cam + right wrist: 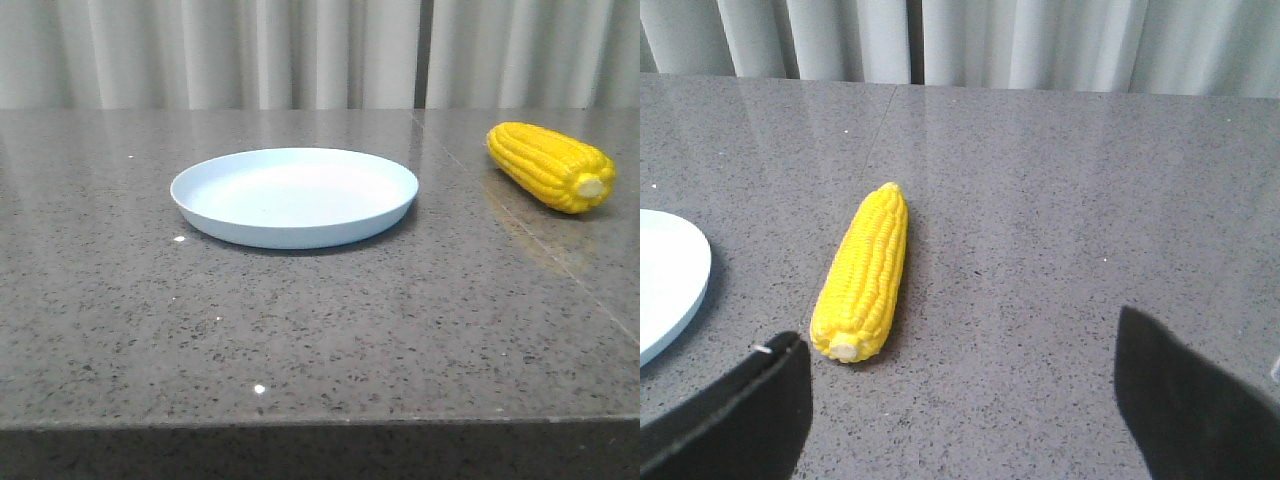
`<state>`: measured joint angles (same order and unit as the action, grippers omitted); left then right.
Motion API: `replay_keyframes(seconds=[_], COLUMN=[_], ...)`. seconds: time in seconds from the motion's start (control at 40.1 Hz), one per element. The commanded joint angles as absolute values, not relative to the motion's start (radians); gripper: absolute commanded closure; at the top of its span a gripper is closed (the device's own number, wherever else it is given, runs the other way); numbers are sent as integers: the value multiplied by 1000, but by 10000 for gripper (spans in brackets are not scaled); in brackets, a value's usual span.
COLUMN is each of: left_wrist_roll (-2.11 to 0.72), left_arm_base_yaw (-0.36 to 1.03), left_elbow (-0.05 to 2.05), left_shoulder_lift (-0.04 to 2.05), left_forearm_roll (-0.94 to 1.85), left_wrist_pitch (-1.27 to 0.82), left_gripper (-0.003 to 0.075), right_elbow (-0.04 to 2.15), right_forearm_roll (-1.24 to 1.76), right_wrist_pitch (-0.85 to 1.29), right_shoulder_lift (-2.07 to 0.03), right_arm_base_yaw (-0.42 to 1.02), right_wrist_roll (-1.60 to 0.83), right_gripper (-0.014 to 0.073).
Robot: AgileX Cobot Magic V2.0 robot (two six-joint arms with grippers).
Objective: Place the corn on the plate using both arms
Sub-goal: 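Withdraw the left gripper and move the right gripper toward the corn, then lower the right gripper around the yellow corn cob and close it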
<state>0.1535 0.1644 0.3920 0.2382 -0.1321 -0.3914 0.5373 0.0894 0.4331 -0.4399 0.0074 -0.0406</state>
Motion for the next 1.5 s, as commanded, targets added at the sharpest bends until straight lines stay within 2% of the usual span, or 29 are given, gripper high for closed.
replay_keyframes(seconds=[0.0,0.349,0.598,1.047,1.371,1.47], left_wrist_roll=[165,165,165,165,165,165], left_arm_base_yaw=[161,161,161,161,161,161], left_elbow=[404,400,400,400,400,400], left_shoulder_lift=[189,162,162,162,162,162], left_forearm_roll=[-136,-136,-136,-136,-136,-136], left_wrist_pitch=[-304,-302,-302,-302,-302,-302], left_gripper=[741,741,741,741,741,741], right_elbow=[575,593,790,1215,1369,1372], right_forearm_roll=[91,137,186,230,245,264], right_wrist_pitch=[356,366,486,670,760,792], right_shoulder_lift=[-451,-487,-842,-1433,-1672,-1681], right_arm_base_yaw=[1,1,8,121,121,121], right_wrist_roll=[-47,-47,-47,-47,-47,-47], right_gripper=[-41,-41,-41,-41,-38,13])
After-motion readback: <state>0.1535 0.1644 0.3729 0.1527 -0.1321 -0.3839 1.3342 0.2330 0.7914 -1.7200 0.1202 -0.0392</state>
